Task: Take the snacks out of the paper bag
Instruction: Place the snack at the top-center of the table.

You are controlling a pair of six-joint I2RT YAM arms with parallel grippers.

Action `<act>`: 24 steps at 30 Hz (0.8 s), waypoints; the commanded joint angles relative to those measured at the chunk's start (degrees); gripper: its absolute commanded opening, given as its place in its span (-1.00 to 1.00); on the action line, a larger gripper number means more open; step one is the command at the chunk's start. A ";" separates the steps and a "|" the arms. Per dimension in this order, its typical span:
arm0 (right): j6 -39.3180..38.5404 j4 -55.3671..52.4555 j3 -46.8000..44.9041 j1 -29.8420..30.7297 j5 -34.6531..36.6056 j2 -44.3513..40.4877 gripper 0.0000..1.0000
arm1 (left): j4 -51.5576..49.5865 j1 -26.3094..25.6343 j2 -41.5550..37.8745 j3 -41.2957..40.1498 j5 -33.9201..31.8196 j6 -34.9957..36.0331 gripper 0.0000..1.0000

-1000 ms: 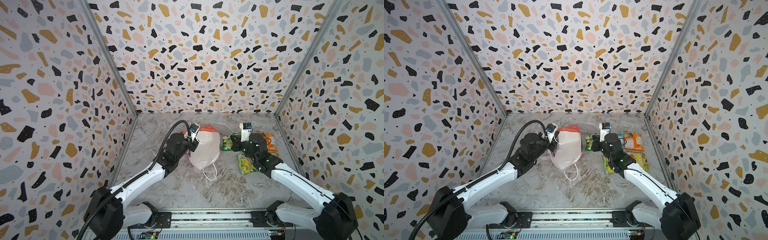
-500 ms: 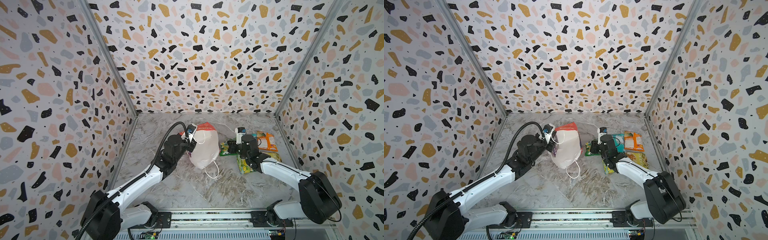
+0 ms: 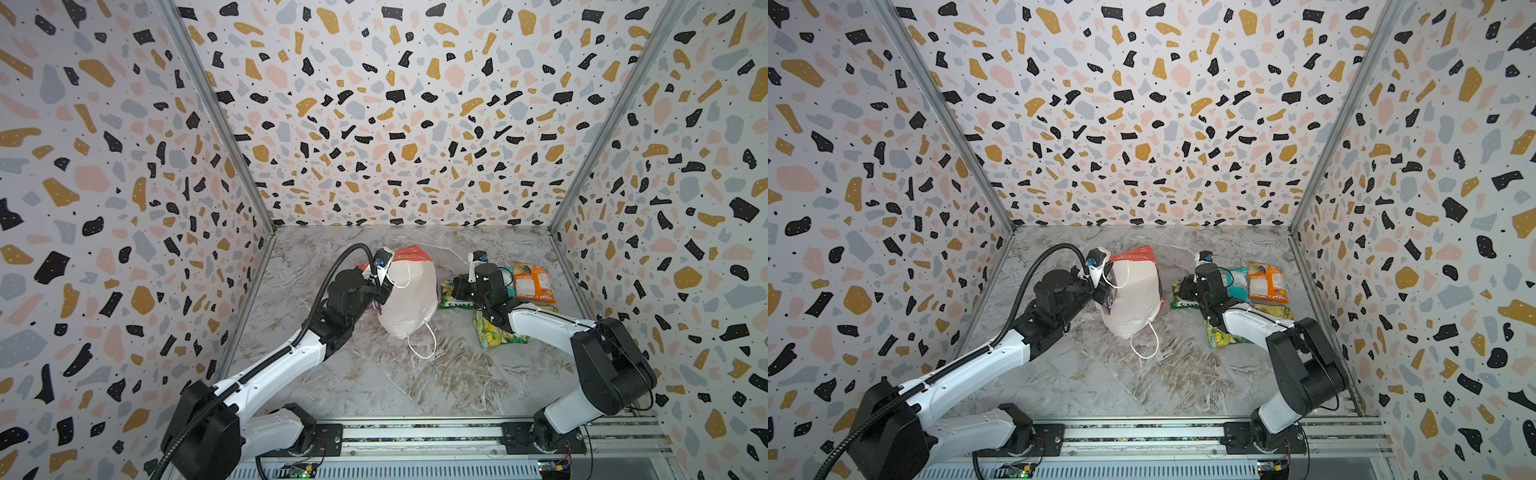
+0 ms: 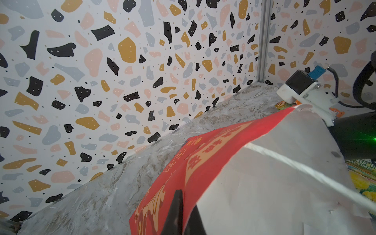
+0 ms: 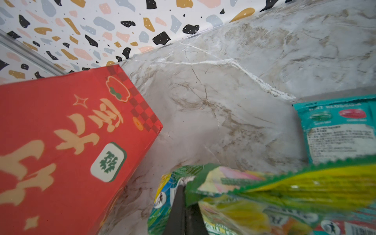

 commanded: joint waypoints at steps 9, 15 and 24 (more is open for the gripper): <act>0.31 0.97 5.20 -2.34 0.24 2.53 -0.62 | 4.60 -0.15 -0.97 -0.57 0.40 0.99 -1.00; -1.12 -2.04 7.72 -2.53 -0.29 2.34 -0.55 | 4.51 -0.15 -1.08 -0.52 0.41 1.06 -1.00; -4.73 -2.29 4.50 0.79 -2.80 -13.89 -0.42 | 3.89 -0.15 -1.09 -0.22 1.23 0.76 -1.00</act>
